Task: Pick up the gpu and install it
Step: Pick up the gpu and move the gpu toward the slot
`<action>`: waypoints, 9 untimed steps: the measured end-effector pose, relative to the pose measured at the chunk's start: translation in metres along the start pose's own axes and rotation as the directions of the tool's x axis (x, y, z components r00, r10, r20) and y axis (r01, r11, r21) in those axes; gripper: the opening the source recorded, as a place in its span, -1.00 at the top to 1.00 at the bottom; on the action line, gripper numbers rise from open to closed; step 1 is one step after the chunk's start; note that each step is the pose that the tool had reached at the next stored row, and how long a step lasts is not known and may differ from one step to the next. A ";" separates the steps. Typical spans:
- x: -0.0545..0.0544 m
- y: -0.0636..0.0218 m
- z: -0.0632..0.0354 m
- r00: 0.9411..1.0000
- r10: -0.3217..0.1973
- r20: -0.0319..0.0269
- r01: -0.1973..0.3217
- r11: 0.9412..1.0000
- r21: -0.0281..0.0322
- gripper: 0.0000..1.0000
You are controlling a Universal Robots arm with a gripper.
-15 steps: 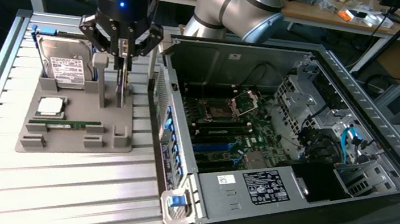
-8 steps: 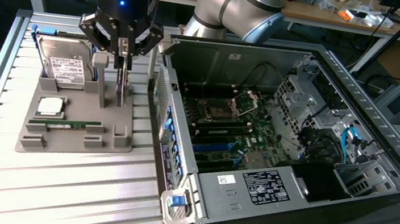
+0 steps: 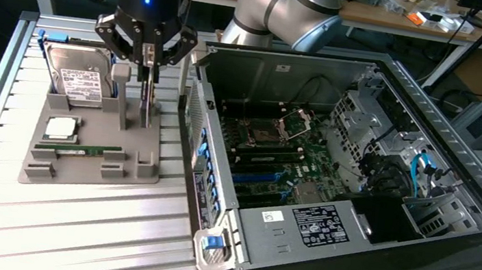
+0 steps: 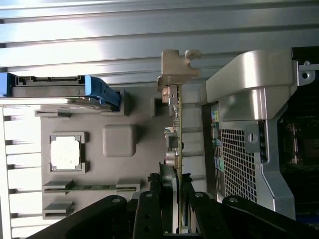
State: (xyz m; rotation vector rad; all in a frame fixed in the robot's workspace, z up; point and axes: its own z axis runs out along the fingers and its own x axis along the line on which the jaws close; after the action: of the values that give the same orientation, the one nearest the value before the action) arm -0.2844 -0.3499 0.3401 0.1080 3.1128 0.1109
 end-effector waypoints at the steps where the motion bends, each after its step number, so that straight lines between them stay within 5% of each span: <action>1: 0.000 0.0000 -0.0003 1.000 0.000 0.000 0.000 1.000 0.000 0.47; 9: 0.000 0.0002 -0.0030 1.000 0.000 0.000 0.000 1.000 0.000 0.47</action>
State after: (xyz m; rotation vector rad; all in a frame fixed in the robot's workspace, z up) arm -0.2844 -0.3500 0.3431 0.1080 3.1129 0.1108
